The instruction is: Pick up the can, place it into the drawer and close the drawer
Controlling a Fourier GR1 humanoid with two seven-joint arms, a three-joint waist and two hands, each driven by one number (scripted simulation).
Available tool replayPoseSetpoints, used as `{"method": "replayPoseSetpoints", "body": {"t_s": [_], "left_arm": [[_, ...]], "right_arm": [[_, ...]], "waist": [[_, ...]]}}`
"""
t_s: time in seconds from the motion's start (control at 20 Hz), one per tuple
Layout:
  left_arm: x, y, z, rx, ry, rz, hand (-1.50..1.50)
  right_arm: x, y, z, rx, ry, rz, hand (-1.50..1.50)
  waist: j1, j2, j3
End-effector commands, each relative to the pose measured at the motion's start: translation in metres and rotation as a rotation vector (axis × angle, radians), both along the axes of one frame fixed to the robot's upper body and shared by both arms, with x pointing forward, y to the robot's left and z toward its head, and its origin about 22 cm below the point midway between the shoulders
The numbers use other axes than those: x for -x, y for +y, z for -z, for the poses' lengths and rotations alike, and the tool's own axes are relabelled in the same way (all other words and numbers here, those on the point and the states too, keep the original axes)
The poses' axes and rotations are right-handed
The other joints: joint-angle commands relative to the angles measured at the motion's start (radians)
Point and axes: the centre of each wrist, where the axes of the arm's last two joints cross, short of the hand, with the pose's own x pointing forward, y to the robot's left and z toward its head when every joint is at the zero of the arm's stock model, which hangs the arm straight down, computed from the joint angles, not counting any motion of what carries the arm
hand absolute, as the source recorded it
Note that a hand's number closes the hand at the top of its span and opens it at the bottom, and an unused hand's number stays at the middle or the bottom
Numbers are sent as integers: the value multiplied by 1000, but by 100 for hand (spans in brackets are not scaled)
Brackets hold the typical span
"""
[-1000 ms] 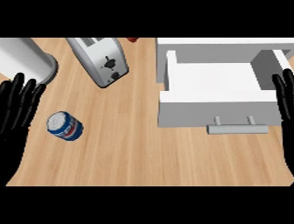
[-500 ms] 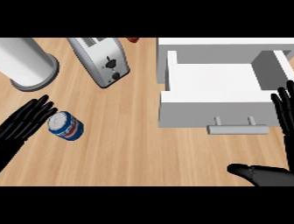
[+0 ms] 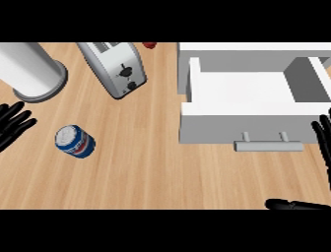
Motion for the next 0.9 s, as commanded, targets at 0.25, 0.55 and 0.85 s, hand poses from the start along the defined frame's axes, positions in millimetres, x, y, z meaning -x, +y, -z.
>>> {"method": "replayPoseSetpoints", "body": {"t_s": [0.25,0.55,0.85], "left_arm": [[-10,24,15,-22,29,-58,-150],[-44,8,27,-6,61,-50,-150],[-39,-5,51,-31,51,-64,-150]], "right_arm": [[-7,-2,1,10,0,-3,-150],[15,-23,6,-5,-4,-3,-150],[20,-23,11,-8,-9,6,-150]], "waist": [[2,1,0],[-4,1,0],[-2,0,0]]}}
